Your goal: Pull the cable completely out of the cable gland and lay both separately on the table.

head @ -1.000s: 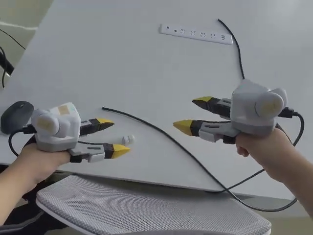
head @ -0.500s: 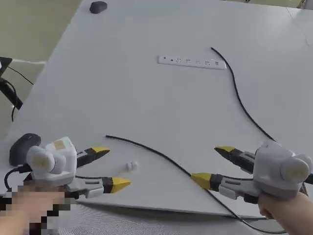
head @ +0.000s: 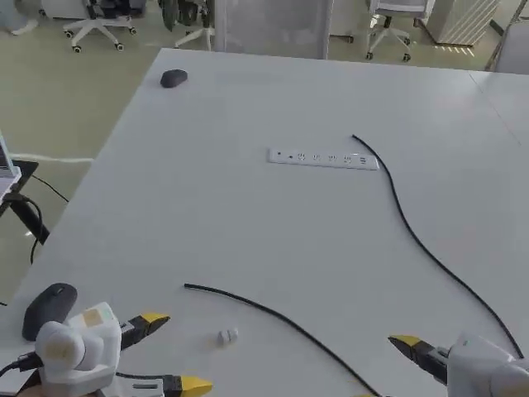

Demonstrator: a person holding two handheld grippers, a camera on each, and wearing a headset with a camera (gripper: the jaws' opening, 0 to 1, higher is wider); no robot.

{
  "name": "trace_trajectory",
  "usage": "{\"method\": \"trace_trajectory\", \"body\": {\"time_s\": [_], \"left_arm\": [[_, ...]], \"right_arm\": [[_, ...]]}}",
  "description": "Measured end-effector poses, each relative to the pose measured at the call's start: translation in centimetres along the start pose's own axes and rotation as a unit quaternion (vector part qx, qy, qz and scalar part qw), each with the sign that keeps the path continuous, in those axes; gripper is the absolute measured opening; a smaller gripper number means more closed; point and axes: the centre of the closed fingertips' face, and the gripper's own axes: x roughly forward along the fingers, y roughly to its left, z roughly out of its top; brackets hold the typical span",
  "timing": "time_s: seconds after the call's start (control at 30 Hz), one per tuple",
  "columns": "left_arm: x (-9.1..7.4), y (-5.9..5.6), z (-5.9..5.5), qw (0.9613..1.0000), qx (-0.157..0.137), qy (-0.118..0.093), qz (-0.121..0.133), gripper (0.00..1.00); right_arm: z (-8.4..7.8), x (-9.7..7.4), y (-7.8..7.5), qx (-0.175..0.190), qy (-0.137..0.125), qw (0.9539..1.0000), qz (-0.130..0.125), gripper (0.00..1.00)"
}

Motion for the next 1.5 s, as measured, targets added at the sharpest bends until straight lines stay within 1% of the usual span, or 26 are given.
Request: {"method": "trace_trajectory", "body": {"time_s": [0.1,0.13,0.17,0.23,0.27,0.43,0.5,0.57,0.6,0.67,0.77,0.83,0.93,1.13,1.27,1.4,1.5], "left_arm": [[-0.1,0.1,0.0,1.0000,0.000,-0.002,0.001,0.84],[-0.2,0.1,-0.1,1.0000,0.002,0.002,0.000,0.84],[-0.2,0.1,-0.2,1.0000,0.002,0.004,0.000,0.85],[-0.3,0.2,-0.3,1.0000,0.004,0.005,0.000,0.88],[-0.3,0.1,-0.5,1.0000,0.001,0.008,-0.001,0.89],[-0.4,0.4,-1.0,0.9999,-0.008,0.012,0.002,0.92],[-0.4,0.3,-1.1,0.9998,-0.010,0.017,0.002,0.93],[-0.3,0.3,-1.3,0.9997,-0.010,0.023,0.002,0.96],[-0.3,0.2,-1.2,0.9997,-0.010,0.024,0.002,0.97],[-0.2,0.0,-1.2,0.9995,-0.016,0.028,-0.002,0.99],[0.0,-0.1,-1.3,0.9993,-0.018,0.034,-0.004,0.99],[0.0,-0.1,-1.3,0.9992,-0.017,0.036,-0.004,0.99],[0.0,0.0,-1.4,0.9990,-0.023,0.039,-0.001,0.99],[-0.1,0.0,-0.9,0.9991,-0.023,0.034,0.005,0.99],[-0.2,0.2,-1.0,0.9990,-0.026,0.036,0.009,0.99],[-0.2,0.0,-1.0,0.9990,-0.025,0.035,0.008,0.99],[-0.2,0.2,-1.0,0.9991,-0.026,0.034,0.010,0.99]], "right_arm": [[-0.2,-0.1,0.1,-0.003,0.005,1.0000,0.000,0.84],[-0.4,-0.1,0.3,0.006,0.008,0.9999,0.005,0.86],[-0.7,0.0,0.3,0.008,0.011,0.9999,0.006,0.89],[-1.0,0.1,0.3,0.005,0.018,0.9998,0.004,0.88],[-1.1,0.1,0.3,0.002,0.023,0.9997,0.004,0.89],[-0.9,0.2,0.1,0.003,0.025,0.9997,0.002,0.92],[-1.1,0.3,0.0,0.008,0.030,0.9995,0.004,0.94],[-1.4,0.4,0.0,0.013,0.040,0.9991,0.009,0.99],[-1.7,0.3,0.0,0.010,0.048,0.9988,0.010,0.99],[-1.5,0.2,-0.2,0.004,0.048,0.9988,0.008,0.99],[-1.5,0.1,-0.6,0.013,0.049,0.9987,0.008,0.99],[-1.6,0.1,-0.6,0.014,0.049,0.9987,0.008,0.99],[-2.3,0.0,-0.8,0.014,0.058,0.9982,0.011,0.99],[-2.4,-0.2,-0.7,0.020,0.059,0.9980,0.015,0.99],[-2.6,-0.2,-0.5,0.017,0.064,0.9976,0.021,0.99],[-2.7,-0.2,-0.4,0.018,0.069,0.9971,0.025,0.99],[-2.8,-0.1,-0.4,0.014,0.077,0.9965,0.029,0.99]]}}
